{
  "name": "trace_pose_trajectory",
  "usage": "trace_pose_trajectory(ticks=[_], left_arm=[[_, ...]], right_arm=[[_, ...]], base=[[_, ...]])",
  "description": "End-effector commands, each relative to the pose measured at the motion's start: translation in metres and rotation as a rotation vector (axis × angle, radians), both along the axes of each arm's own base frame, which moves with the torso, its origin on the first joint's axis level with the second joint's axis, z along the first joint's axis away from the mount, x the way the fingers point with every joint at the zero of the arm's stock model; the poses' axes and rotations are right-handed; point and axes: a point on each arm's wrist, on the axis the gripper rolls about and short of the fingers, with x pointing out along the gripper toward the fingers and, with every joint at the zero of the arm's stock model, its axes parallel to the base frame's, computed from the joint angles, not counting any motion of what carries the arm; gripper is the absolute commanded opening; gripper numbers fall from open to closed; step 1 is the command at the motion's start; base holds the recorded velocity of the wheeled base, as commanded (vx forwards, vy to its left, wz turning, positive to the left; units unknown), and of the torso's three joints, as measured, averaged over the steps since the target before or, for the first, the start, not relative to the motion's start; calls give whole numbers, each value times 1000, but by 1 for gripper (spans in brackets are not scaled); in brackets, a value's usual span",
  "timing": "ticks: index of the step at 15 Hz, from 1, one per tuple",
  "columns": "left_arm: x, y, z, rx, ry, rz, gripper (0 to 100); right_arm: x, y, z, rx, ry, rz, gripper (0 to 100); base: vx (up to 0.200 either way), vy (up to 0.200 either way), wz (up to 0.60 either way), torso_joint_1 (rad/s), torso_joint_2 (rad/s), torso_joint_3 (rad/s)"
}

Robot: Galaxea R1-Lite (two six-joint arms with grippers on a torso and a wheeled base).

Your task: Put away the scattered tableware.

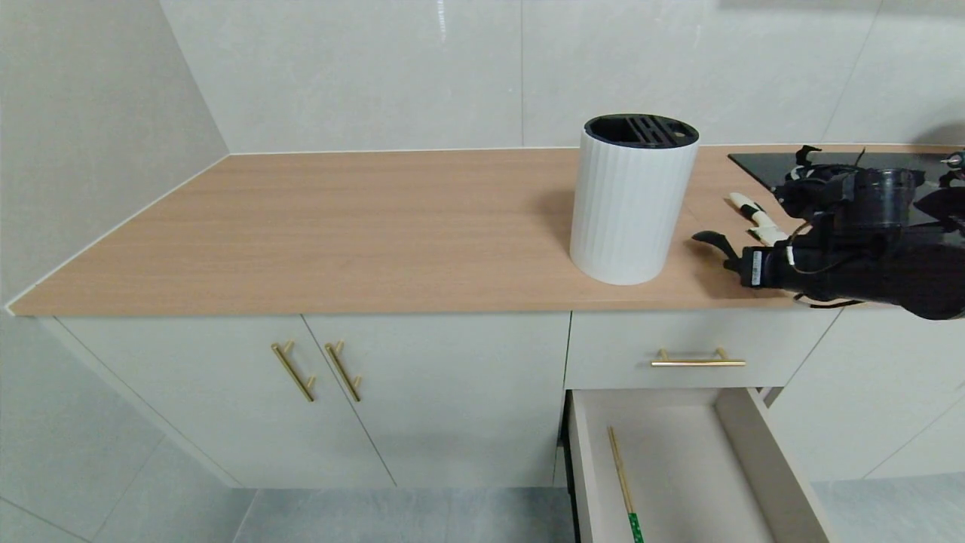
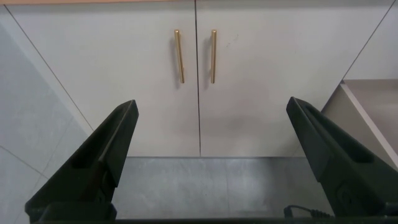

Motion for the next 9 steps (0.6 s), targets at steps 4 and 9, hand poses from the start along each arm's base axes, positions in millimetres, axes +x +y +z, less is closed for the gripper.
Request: trace_pose_trajectory(ticks=[4, 9], left_arm=[[0, 0, 0, 1, 0, 1, 100], [0, 0, 0, 0, 0, 1, 100]], right_arm=[[-137, -7, 20, 6, -18, -1, 0], [-201, -5, 18, 22, 89, 98, 0]], base=[[0, 0, 0, 0, 0, 0], [0, 0, 0, 0, 0, 0]])
